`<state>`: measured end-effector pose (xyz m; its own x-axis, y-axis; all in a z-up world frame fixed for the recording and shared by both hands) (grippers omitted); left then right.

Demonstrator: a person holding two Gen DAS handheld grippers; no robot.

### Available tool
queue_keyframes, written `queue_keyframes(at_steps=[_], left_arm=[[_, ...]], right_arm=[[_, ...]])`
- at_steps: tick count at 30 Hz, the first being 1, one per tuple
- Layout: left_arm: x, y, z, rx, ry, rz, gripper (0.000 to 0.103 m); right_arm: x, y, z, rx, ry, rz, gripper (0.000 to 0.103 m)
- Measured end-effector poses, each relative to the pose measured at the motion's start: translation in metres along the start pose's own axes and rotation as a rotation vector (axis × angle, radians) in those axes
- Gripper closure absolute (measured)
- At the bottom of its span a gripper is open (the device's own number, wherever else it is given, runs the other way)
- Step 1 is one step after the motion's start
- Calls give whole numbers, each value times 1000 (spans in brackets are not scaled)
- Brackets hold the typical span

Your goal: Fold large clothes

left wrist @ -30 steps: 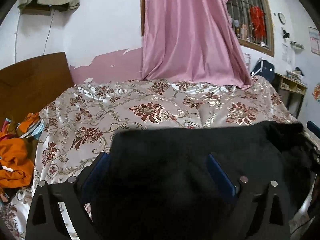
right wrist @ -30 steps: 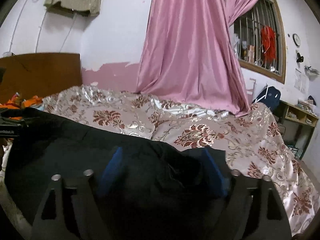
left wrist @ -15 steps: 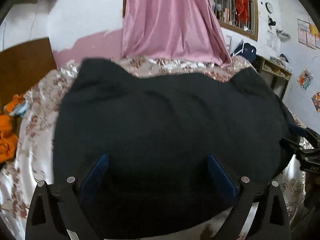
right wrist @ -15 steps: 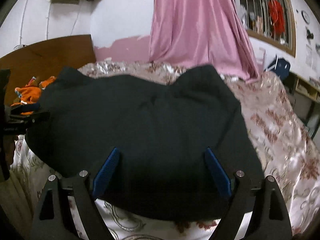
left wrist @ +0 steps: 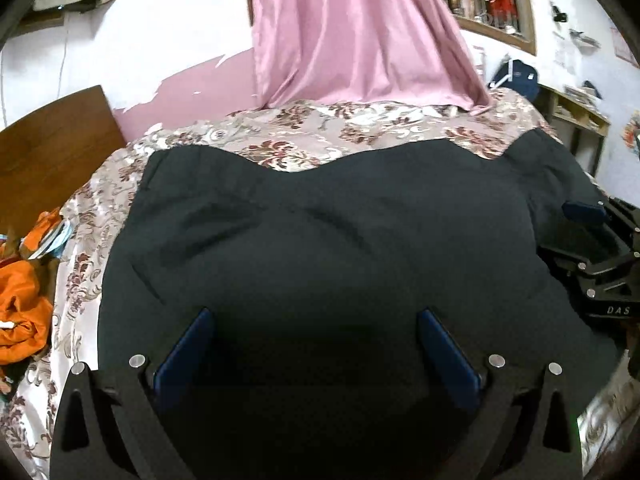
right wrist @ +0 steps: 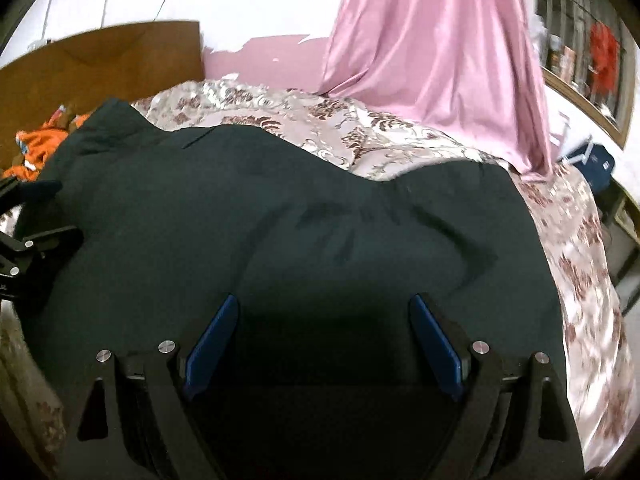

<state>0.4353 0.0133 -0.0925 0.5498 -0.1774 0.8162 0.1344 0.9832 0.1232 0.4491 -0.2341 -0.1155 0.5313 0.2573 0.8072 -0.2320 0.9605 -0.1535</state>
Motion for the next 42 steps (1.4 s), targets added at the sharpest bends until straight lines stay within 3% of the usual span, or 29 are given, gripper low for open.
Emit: queue_keyframes(at_steps=[4,9,15,18,25,42], left_arm=[[9,3,-18,43,13,-18,0],[27,15,-39,73,23,-35,0],[44,35,-78,97,72,-20,0],[45,41,-96,71,94,4,0],[44,54,-123,-33,109,135,0],[36,53,-130,-40,55,181,0]], right_arm=[[15,9,-22,12,18,56,19],[27,5,-46,67,83,31,11],[39,-8,-79,57,129,38,7],[39,-11,-103,92,177,4,2],[35,-11,-141,89,179,-39,1],[33,-13,-152,107,127,-93,1]])
Point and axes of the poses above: each gripper's, at about its wrist camera, not at the fingertips, and z roughly against the way its jaws point, y to its left, x to its top, the point moved 6 cm from there along -z, roughly the way its jaws point, and after that the axes turned 6 degrees about -y, right-handed, at the moved point
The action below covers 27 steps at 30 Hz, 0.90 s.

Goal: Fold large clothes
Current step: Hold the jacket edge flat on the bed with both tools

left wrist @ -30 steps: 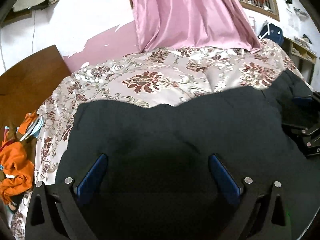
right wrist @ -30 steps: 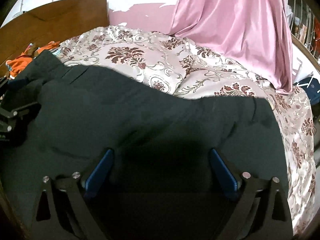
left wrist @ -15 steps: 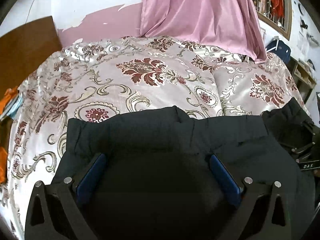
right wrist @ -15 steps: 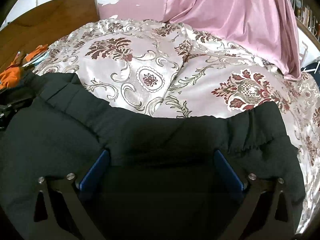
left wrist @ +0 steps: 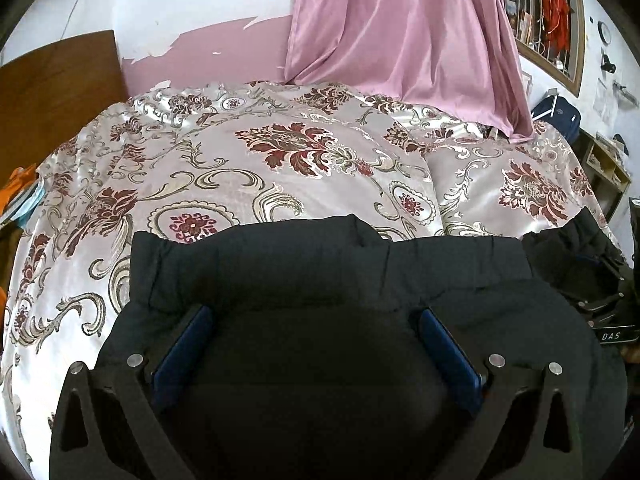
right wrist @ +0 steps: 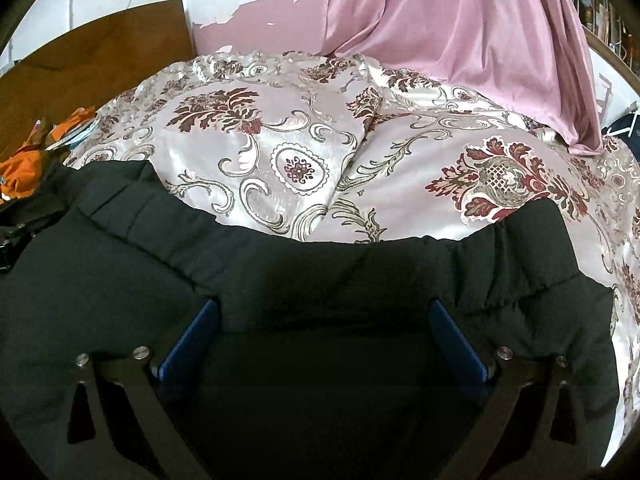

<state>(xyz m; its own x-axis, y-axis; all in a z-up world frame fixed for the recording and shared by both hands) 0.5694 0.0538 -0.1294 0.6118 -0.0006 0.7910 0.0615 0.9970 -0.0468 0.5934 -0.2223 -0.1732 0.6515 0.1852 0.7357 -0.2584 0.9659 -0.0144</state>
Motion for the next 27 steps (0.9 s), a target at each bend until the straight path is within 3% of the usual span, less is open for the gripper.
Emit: queue_keyframes(at_steps=[27], left_arm=[[-7,0,0,18,-34,-22,0]], right_arm=[[-4,1,2,-10,-30,-9,1]])
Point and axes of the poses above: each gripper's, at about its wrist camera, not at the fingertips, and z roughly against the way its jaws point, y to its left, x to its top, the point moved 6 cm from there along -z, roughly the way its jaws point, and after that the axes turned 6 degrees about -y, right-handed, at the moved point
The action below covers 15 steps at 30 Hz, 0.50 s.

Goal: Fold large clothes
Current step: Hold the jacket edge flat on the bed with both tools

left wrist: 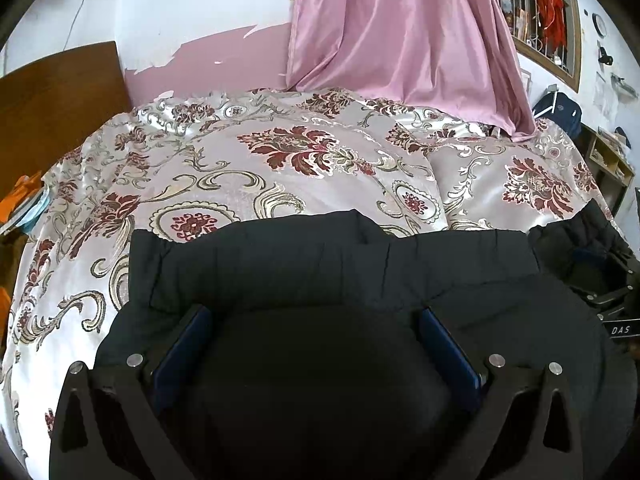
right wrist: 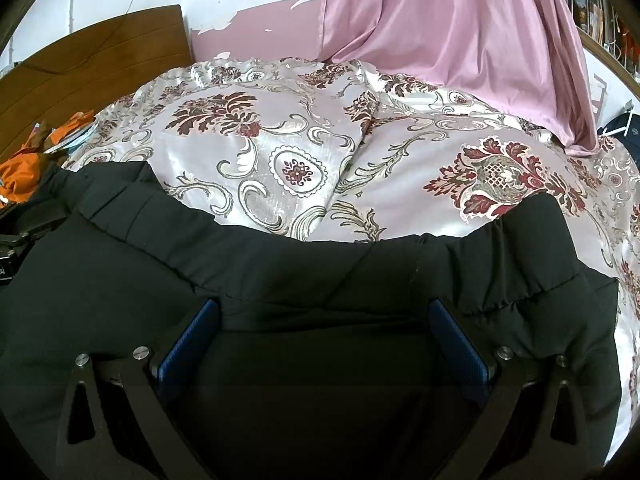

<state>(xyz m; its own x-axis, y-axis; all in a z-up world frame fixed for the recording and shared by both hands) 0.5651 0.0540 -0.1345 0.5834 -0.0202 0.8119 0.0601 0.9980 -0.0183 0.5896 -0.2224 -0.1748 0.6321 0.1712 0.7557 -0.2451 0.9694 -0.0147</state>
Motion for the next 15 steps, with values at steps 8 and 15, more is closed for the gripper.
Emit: queue_keyframes(at_steps=[8,15], left_arm=[[-1,0,3,7,-23,-15,0],[-3,-2,7,-2,-40,-9,0]], right_arm=[[1,-1,12,-22,-56,0,1],[3,1,14,-39,-61,11,1]])
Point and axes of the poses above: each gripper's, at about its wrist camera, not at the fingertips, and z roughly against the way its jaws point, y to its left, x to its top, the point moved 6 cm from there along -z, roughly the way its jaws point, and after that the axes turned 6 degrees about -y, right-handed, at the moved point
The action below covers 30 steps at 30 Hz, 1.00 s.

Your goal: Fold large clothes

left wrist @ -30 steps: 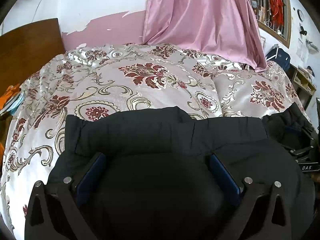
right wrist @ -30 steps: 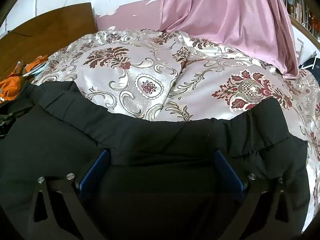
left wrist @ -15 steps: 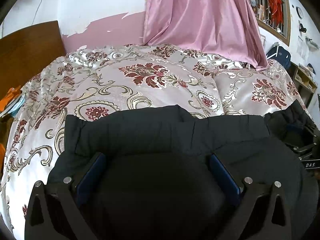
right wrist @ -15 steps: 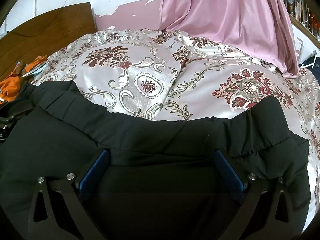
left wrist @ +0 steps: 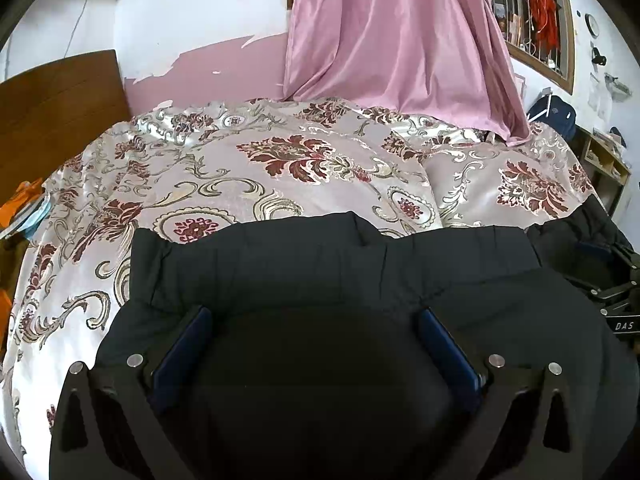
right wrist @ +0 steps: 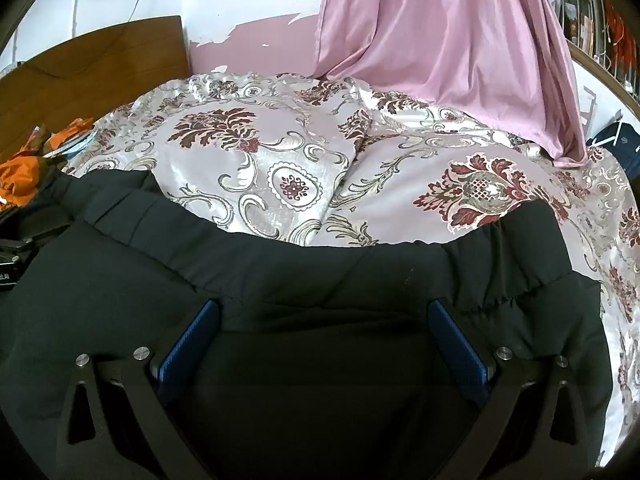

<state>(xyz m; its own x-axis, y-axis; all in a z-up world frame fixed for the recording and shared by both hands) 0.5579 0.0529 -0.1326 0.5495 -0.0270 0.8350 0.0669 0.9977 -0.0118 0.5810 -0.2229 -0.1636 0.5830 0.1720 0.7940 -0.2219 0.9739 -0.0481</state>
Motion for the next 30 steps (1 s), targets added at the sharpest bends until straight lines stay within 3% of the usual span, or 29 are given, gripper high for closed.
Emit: queue_keyframes(at_steps=[4,6,8,11,17,22,27,30], left_arm=[[-2,-2,9,5,-10,-8,0],[-2,0,26,14,-59,-12,0],[3,10,53,7,-146,35,0],[6,37,76,12,-186,150,0],[-11,91,78,19,-89,319,0],[-42,105,52,-69,53,416,0],[-50,102,52,-119,33,401,0],[-55,102,55,-137,0,405,0]], right_arm=[[-1,1,3,-28,6,12,1],[-1,1,12,-84,-12,29,1],[0,0,26,-147,-35,49,1],[4,-6,55,-164,-101,47,1],[6,-54,108,-262,-213,-74,1],[-16,-102,114,-271,-157,-229,1],[-47,-141,98,-224,-100,-436,1],[-68,-151,75,-130,-21,-537,1]])
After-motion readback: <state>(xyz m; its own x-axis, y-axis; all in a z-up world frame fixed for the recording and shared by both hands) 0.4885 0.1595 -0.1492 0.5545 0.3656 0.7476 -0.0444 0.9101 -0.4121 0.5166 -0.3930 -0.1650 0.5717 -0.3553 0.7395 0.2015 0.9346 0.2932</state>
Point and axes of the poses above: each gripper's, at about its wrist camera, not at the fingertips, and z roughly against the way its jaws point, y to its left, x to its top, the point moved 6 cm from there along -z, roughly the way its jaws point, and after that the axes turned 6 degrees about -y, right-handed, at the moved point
